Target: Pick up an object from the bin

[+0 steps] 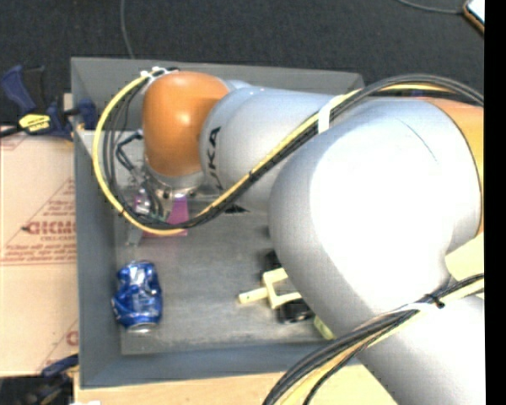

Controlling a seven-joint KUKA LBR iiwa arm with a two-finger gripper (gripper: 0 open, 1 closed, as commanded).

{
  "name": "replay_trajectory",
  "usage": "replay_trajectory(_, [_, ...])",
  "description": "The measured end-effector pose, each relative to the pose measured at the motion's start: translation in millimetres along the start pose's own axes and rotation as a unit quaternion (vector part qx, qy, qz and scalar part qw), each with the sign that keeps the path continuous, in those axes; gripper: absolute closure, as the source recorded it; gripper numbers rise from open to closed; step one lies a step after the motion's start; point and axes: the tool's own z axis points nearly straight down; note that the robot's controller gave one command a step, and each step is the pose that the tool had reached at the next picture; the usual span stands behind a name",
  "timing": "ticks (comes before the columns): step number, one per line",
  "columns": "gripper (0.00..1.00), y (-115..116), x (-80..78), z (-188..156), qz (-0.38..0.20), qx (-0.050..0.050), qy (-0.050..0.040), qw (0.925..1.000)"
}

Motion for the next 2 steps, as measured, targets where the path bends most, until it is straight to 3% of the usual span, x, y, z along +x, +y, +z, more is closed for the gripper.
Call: replay_trajectory(2, [1.0, 0, -0.2, -45, 0.001, 0.001, 0.0019, 1.0])
